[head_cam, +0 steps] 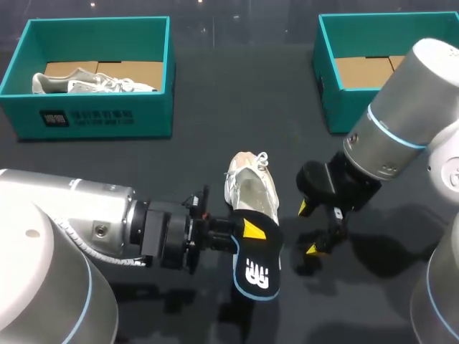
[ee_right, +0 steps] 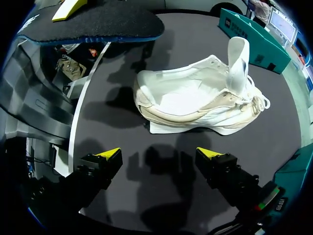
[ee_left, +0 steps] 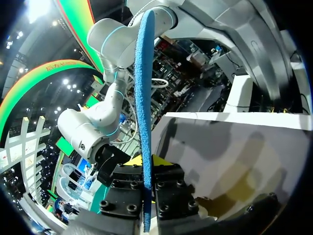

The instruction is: Take the shoe out of the shoebox, open the shoe tongue, remove and reinsert the insole, then place the shoe into the shoebox

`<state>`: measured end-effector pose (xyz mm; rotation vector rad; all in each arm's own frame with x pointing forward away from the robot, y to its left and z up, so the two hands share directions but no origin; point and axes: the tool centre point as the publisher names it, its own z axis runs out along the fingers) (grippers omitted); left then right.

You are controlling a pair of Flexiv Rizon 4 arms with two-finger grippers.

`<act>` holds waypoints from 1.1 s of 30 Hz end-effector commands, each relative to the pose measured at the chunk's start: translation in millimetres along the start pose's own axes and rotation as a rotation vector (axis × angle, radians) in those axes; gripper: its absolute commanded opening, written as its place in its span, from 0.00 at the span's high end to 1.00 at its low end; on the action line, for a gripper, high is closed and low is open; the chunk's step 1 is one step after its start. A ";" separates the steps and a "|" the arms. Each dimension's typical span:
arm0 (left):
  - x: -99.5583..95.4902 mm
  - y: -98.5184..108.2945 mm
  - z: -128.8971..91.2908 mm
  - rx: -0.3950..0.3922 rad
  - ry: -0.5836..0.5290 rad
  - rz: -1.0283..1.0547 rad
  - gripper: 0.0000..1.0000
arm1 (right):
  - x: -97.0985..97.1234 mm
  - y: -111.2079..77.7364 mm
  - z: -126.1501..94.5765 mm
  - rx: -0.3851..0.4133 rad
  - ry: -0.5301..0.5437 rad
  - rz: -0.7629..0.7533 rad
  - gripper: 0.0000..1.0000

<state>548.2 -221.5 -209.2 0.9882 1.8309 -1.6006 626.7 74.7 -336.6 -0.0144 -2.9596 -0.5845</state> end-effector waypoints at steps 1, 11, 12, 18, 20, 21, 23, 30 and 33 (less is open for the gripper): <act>1.6 3.3 9.0 0.008 -0.008 -0.010 1.00 | 0.3 4.3 3.6 0.001 -0.078 -0.030 0.00; -1.4 20.3 2.5 0.004 -0.014 -0.069 1.00 | -9.6 -1.1 17.4 -0.024 -0.173 -0.108 0.00; -4.2 21.2 1.3 0.019 -0.005 -0.080 1.00 | -10.5 -1.6 19.3 -0.037 -0.191 -0.137 0.00; -4.2 21.2 1.3 0.019 -0.005 -0.080 1.00 | -11.5 -3.4 21.3 -0.041 -0.191 -0.137 0.00; -4.2 21.2 1.3 0.019 -0.005 -0.080 1.00 | -11.5 -3.4 21.3 -0.041 -0.191 -0.137 0.00; -4.2 21.2 1.3 0.019 -0.005 -0.080 1.00 | -11.5 -3.4 21.3 -0.041 -0.191 -0.137 0.00; -3.5 23.8 4.0 0.025 -0.001 -0.104 1.00 | -11.5 -3.4 21.3 -0.041 -0.191 -0.137 0.00; -4.9 50.3 11.8 0.074 -0.058 -0.345 1.00 | -11.5 -3.4 21.3 -0.041 -0.191 -0.137 0.00; -4.2 55.1 14.1 0.079 -0.075 -0.398 1.00 | -11.5 -3.4 21.3 -0.041 -0.191 -0.137 0.00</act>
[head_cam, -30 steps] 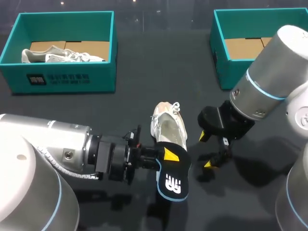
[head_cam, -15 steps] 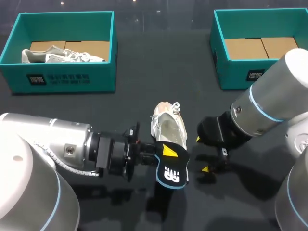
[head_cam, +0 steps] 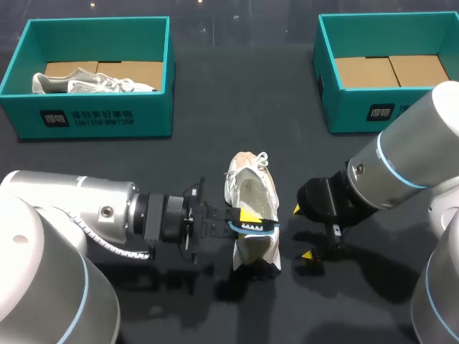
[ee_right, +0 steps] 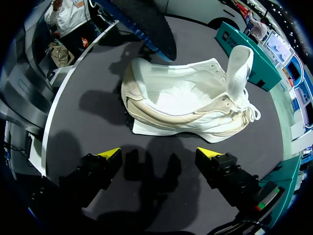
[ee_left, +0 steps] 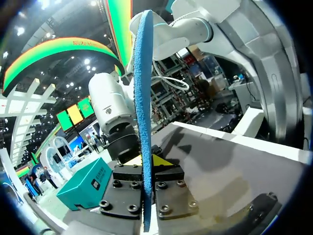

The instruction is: Take the shoe out of the shoebox, open the shoe tongue, remove and reinsert the insole, then place the shoe into the shoebox

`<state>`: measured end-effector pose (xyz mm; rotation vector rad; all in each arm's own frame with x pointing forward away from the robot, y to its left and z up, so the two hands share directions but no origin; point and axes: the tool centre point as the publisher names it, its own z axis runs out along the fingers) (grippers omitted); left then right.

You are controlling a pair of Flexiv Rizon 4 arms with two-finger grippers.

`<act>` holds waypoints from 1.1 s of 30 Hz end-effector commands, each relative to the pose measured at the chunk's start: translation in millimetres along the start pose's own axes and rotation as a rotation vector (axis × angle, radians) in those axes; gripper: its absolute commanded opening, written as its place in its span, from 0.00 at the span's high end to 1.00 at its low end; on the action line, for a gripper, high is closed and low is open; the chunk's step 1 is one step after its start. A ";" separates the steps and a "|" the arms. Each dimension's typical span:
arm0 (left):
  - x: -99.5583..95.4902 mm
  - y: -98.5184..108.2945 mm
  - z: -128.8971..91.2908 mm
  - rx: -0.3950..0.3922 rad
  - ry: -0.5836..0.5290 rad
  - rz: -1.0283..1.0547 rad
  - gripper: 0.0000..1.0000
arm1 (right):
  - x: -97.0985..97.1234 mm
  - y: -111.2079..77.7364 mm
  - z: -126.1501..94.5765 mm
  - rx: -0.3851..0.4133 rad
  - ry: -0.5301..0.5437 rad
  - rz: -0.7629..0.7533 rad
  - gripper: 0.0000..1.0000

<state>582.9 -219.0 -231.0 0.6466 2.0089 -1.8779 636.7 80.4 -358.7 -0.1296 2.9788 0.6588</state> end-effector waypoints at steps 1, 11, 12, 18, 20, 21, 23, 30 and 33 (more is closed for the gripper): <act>-4.8 14.8 15.8 0.021 -0.012 -0.044 1.00 | 1.3 -0.5 -0.2 0.000 -0.002 0.000 0.00; -7.7 4.0 19.0 0.070 -0.005 -0.022 1.00 | 1.3 -0.5 -0.2 0.000 -0.002 0.000 0.00; -7.7 4.0 19.0 0.070 -0.005 -0.022 1.00 | 1.3 -0.5 -0.2 0.000 -0.002 0.000 0.00; -8.0 14.4 20.2 0.085 -0.012 -0.030 1.00 | -1.2 0.9 1.6 -0.004 0.000 -0.002 0.00; -8.4 17.3 20.0 0.091 -0.021 -0.016 1.00 | -3.0 3.9 3.6 -0.014 0.004 0.000 0.00; -8.6 18.2 19.8 0.099 -0.022 -0.018 1.00 | -3.7 5.7 4.5 -0.015 0.005 0.000 0.00; -8.5 19.5 19.1 0.100 -0.022 -0.011 1.00 | -5.1 9.3 5.9 -0.021 0.003 0.000 0.00; -7.4 21.1 15.9 0.110 -0.026 -0.005 1.00 | -10.7 13.3 13.0 -0.033 0.017 0.004 0.00; -6.9 21.5 14.9 0.111 -0.028 0.000 1.00 | -11.7 13.0 16.0 -0.041 0.026 0.012 0.00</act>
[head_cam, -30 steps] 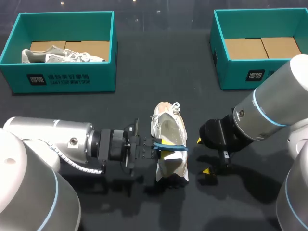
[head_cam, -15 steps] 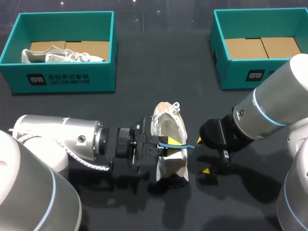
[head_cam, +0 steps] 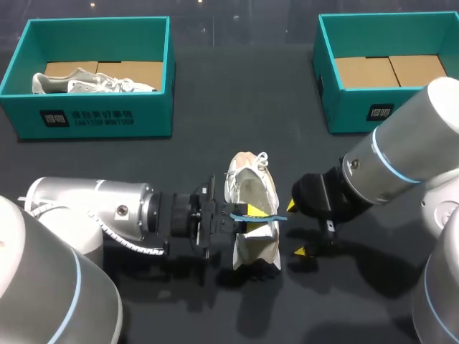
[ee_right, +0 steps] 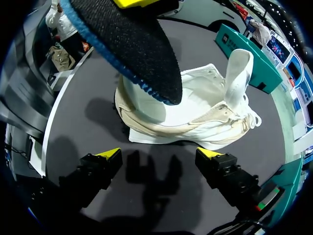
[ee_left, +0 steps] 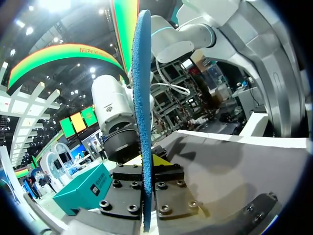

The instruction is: Take the shoe out of the shoebox, open the shoe tongue, remove and reinsert the insole, then place the shoe into the shoebox

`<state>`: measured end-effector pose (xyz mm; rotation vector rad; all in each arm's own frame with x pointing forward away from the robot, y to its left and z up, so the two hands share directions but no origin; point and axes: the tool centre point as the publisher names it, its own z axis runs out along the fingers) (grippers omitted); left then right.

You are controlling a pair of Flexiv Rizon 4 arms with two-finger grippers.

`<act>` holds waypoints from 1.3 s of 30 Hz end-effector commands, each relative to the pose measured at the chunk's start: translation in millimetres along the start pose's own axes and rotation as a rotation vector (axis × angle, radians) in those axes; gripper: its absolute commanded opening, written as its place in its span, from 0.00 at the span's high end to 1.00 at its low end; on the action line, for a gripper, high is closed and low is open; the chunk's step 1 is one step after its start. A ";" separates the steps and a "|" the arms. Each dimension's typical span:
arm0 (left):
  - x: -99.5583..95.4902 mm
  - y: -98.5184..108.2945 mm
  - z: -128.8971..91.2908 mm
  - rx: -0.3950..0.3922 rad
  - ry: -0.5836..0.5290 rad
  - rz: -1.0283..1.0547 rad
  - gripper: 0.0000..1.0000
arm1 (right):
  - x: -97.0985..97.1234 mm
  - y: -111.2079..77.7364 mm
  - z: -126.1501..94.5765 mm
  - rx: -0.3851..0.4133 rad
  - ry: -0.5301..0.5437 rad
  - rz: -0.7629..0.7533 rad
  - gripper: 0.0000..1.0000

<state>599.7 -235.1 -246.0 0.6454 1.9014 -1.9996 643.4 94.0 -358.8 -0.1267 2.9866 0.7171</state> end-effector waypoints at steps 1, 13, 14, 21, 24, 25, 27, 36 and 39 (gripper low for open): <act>1.6 0.6 -1.6 0.002 -0.001 0.002 1.00 | -5.0 1.0 10.9 -0.008 0.010 0.006 0.00; 2.2 4.2 -1.5 0.008 -0.001 -0.003 1.00 | -10.5 1.0 19.7 -0.035 0.031 0.005 0.00; 2.2 5.5 -1.4 0.007 -0.002 -0.005 1.00 | -10.5 1.0 19.7 -0.035 0.031 0.005 0.00; 2.2 13.5 1.5 0.011 -0.010 -0.012 1.00 | -10.5 1.0 19.7 -0.035 0.031 0.005 0.00; 3.3 13.6 3.0 0.020 -0.008 -0.017 1.00 | -10.5 1.0 19.7 -0.035 0.031 0.005 0.00; 3.9 13.2 3.4 0.025 -0.006 -0.019 1.00 | -10.5 1.0 19.7 -0.035 0.031 0.005 0.00; 5.4 12.5 4.5 0.030 -0.002 -0.019 1.00 | -10.5 1.0 19.7 -0.035 0.031 0.005 0.00; 7.1 24.2 7.5 0.040 -0.003 -0.027 1.00 | -10.5 1.0 19.7 -0.035 0.031 0.005 0.00; 7.0 26.2 7.2 0.043 -0.008 -0.030 1.00 | -10.5 1.0 19.7 -0.035 0.031 0.005 0.00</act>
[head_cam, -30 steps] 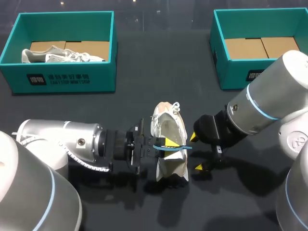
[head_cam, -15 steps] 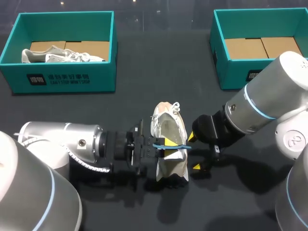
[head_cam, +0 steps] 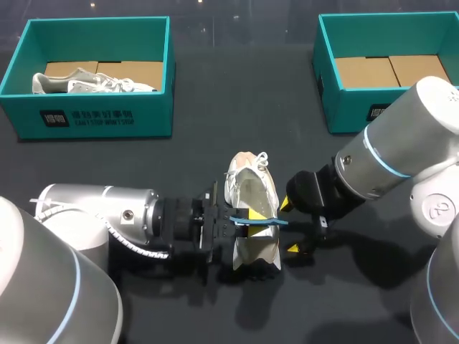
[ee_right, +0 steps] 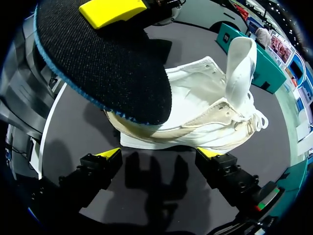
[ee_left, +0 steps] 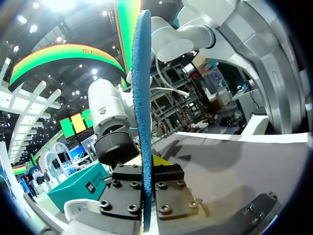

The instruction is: Take the shoe out of the shoebox, open the shoe tongue, remove and reinsert the insole, then place the shoe into the shoebox

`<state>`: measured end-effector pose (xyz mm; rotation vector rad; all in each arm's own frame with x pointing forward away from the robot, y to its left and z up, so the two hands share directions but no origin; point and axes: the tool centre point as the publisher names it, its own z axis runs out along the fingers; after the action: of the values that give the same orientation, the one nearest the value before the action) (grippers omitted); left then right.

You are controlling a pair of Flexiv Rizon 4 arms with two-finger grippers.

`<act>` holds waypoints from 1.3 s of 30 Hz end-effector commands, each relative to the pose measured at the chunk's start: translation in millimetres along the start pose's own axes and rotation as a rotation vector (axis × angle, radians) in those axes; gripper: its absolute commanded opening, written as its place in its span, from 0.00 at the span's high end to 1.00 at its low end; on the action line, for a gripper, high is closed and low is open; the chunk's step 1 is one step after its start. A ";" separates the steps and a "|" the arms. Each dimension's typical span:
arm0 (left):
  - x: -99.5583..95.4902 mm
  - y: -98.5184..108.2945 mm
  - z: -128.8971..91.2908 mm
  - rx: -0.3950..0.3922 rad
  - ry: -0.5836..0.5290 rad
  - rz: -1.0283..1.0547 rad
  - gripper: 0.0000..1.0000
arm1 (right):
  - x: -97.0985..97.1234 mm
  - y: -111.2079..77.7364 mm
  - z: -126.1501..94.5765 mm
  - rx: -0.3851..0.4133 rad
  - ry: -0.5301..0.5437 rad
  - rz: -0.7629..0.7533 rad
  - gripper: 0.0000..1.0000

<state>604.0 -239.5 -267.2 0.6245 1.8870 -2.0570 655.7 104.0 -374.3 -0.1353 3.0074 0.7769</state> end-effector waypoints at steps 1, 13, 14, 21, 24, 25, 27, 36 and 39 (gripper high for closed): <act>0.1 6.1 3.5 0.010 -0.006 -0.002 1.00 | 1.1 0.2 0.8 0.001 -0.002 0.000 0.00; 2.2 18.6 5.1 0.017 -0.014 -0.039 1.00 | 1.1 0.2 0.8 0.001 -0.002 0.000 0.00; 2.3 19.4 4.6 0.014 -0.015 -0.042 1.00 | 1.1 0.2 0.8 0.001 -0.002 0.000 0.00; 1.8 23.8 0.1 0.004 -0.032 -0.060 1.00 | 1.1 0.2 0.8 0.001 -0.002 0.000 0.00; 1.7 27.5 -3.0 -0.003 -0.043 -0.071 1.00 | 1.1 0.2 0.8 0.001 -0.002 0.000 0.00; 1.8 28.9 -4.1 -0.005 -0.045 -0.075 1.00 | 1.1 0.2 0.8 0.001 -0.002 0.000 0.00; 2.1 32.3 -6.7 -0.012 -0.051 -0.083 1.00 | 1.1 0.2 0.8 0.001 -0.002 0.000 0.00; 0.7 48.7 -17.3 -0.039 -0.069 -0.122 1.00 | 1.1 0.2 0.8 0.001 -0.002 0.000 0.00; -0.8 52.8 -19.5 -0.052 -0.075 -0.129 1.00 | 1.1 0.2 0.8 0.001 -0.002 0.000 0.00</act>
<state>631.0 -227.1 -311.1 0.4211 1.9753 -2.0730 655.8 104.1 -374.4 -0.1354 3.0074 0.7770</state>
